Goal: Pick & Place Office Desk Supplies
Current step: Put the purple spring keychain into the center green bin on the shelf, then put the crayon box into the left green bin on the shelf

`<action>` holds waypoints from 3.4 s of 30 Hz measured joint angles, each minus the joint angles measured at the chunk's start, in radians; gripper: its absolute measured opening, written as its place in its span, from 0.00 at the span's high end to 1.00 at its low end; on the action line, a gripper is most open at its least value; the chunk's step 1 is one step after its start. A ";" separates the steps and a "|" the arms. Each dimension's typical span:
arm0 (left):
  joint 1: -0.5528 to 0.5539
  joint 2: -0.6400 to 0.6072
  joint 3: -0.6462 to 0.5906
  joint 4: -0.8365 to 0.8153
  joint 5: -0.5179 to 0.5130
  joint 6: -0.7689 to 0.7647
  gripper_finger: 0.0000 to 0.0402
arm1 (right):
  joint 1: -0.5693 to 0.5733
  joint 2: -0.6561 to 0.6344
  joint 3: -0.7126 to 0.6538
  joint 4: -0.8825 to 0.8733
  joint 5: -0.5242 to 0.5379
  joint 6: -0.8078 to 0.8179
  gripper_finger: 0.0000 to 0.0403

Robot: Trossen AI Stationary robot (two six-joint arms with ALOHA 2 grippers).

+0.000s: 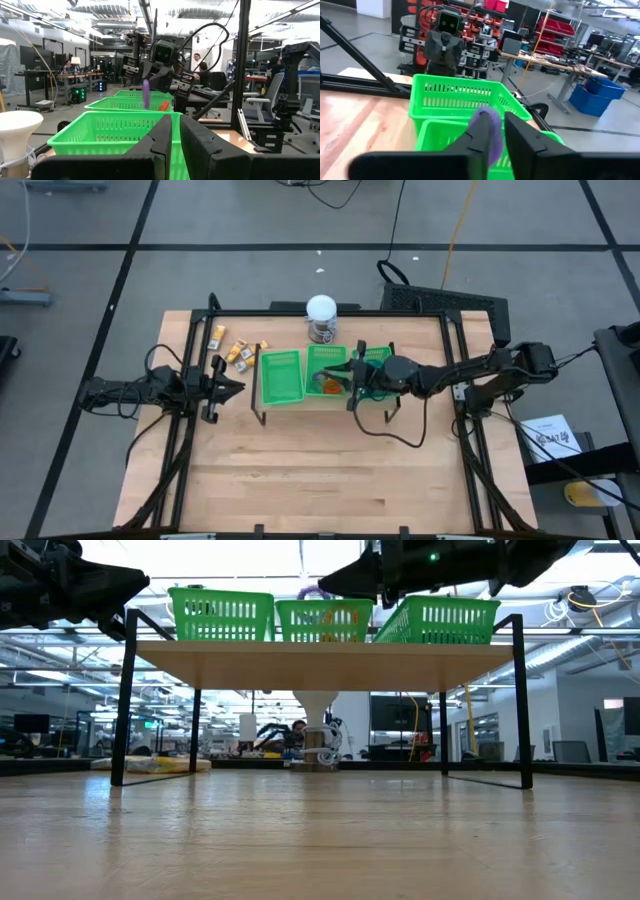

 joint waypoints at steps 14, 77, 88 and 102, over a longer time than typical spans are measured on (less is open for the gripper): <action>0.000 0.000 0.000 0.000 0.000 0.000 0.89 | 0.017 -0.248 0.001 -0.297 0.132 0.008 0.49; 0.000 0.000 0.000 0.000 0.000 0.000 0.89 | 0.073 -1.437 -0.644 -0.783 -0.194 0.312 0.47; 0.000 0.000 0.000 0.000 0.000 0.000 0.89 | 0.073 -1.451 -0.644 -0.855 -0.130 0.269 0.47; 0.000 0.000 0.000 0.000 0.000 0.000 0.89 | 0.073 -1.451 -0.775 -0.676 -0.139 0.265 0.47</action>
